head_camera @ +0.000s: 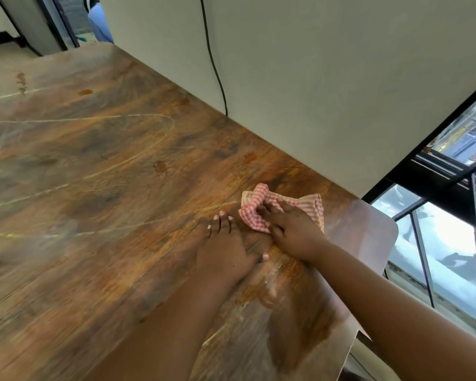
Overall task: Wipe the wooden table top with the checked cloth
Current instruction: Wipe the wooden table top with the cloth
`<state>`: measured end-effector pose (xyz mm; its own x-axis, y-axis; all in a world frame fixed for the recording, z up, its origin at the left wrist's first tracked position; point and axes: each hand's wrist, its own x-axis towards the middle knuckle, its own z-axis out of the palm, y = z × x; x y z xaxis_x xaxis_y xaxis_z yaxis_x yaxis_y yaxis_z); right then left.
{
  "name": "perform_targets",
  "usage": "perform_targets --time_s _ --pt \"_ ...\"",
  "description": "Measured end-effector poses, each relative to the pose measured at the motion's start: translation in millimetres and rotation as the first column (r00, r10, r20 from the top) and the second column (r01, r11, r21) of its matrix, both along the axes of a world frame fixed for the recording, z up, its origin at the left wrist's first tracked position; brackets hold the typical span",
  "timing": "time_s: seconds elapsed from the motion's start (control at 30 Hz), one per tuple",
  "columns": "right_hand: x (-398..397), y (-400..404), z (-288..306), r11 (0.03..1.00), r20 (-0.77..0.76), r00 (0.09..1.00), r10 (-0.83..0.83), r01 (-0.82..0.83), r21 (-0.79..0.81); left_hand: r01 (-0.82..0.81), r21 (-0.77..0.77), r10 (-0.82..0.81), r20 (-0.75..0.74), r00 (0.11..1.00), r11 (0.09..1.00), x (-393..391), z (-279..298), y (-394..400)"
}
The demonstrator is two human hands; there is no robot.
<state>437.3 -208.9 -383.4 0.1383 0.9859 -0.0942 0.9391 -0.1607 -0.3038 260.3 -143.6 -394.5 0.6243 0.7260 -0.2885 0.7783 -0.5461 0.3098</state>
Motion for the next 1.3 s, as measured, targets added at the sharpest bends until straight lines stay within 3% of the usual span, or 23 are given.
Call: perform_targets --time_s 0.33,0.47,0.67,0.93,1.1,1.3 --pt "-9 -13 4 0.953 0.047 0.954 -0.297 0.299 -0.054 0.052 0.019 -0.052 -0.011 0.999 0.998 -10 10 -4" --pt "-42 -32 1 0.978 0.045 0.977 -0.206 0.207 -0.017 0.095 0.075 -0.093 -0.03 0.995 0.993 -16 14 0" --pt "-52 -85 4 0.986 0.042 0.989 -0.14 0.143 -0.085 0.264 -0.068 -0.265 0.0 0.964 0.962 -38 20 22" --pt "-46 -33 6 0.928 0.078 0.938 -0.339 0.346 -0.135 0.269 -0.25 -0.235 0.159 0.959 0.93 -61 24 43" --pt "-98 -9 3 0.974 0.08 0.975 -0.209 0.215 -0.077 0.215 -0.263 -0.174 0.171 0.97 0.94 -62 32 47" --pt "-145 -71 5 0.997 0.044 0.999 -0.021 0.024 -0.074 0.27 -0.203 -0.252 0.109 0.962 0.941 -63 35 56"
